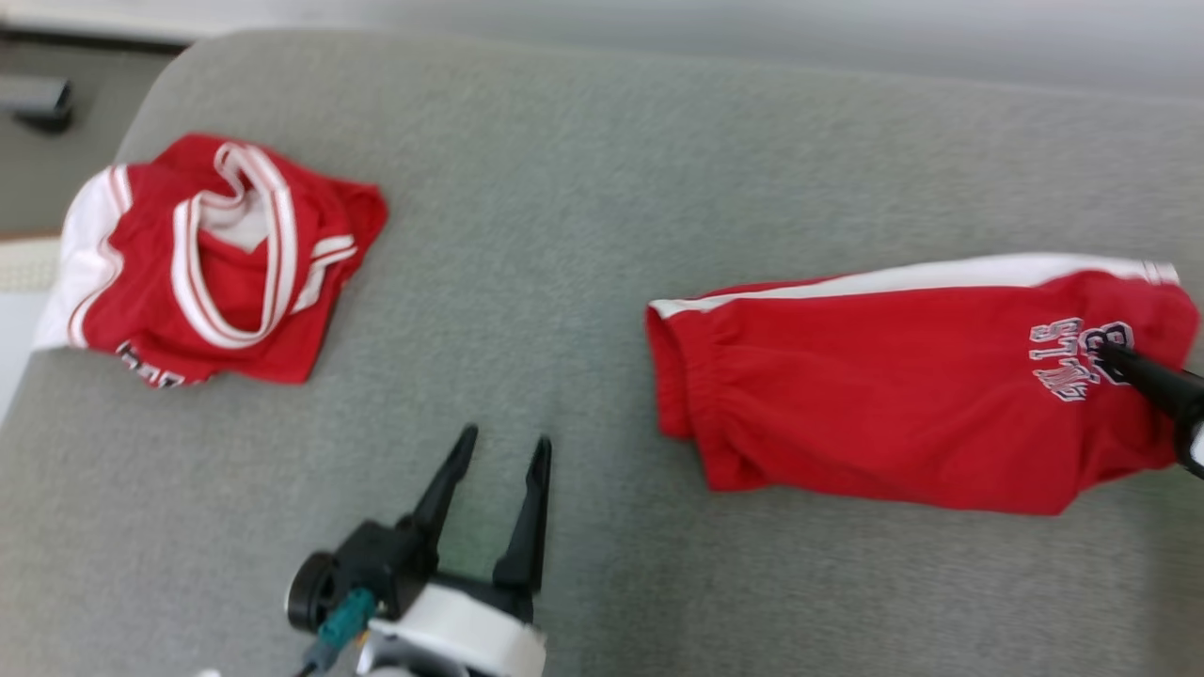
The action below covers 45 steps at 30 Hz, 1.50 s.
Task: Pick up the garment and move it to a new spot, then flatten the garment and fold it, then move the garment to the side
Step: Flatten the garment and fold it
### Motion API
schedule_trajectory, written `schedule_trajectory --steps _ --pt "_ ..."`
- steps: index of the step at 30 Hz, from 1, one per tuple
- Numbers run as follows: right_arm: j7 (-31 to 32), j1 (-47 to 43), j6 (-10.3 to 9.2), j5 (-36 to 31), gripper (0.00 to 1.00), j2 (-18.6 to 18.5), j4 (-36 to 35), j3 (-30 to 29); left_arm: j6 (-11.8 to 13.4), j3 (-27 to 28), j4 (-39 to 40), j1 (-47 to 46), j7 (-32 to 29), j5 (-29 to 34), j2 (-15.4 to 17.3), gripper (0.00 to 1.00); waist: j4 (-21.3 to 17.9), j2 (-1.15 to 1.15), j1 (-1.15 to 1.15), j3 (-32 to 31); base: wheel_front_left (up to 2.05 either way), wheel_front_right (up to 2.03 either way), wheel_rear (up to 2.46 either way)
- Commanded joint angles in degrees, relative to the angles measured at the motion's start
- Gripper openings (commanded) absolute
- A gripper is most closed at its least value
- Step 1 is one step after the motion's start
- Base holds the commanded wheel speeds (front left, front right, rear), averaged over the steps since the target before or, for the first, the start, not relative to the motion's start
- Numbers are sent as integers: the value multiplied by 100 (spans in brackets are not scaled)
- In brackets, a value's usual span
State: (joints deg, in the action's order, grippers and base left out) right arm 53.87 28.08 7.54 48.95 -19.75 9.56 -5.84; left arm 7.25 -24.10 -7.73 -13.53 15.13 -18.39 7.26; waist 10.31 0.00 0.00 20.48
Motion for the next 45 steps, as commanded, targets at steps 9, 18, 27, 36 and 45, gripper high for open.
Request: schedule_trajectory --steps 9,18,27,36,45 --pt "-552 -671 -11 -70 0 -188 93 -869 -238 204 1 673 2 325 -79 100 -506 0 0 -608 0 0 0" --pt "-534 -416 -12 -823 0 -445 -64 -809 -494 157 -160 685 2 395 -328 100 -300 0 0 -570 0 0 0" --pt "338 -29 -11 -1123 0 -275 -342 203 -655 37 -346 522 2 183 -413 100 22 0 0 -550 0 0 0" --pt "697 -285 -11 -1198 0 6 -485 1001 -487 -121 -316 520 2 -178 -426 100 258 0 0 -569 0 0 0" --pt "267 -253 -11 -1086 100 415 -394 1186 -441 -88 -334 490 2 -193 -427 100 186 0 0 -636 0 0 0"
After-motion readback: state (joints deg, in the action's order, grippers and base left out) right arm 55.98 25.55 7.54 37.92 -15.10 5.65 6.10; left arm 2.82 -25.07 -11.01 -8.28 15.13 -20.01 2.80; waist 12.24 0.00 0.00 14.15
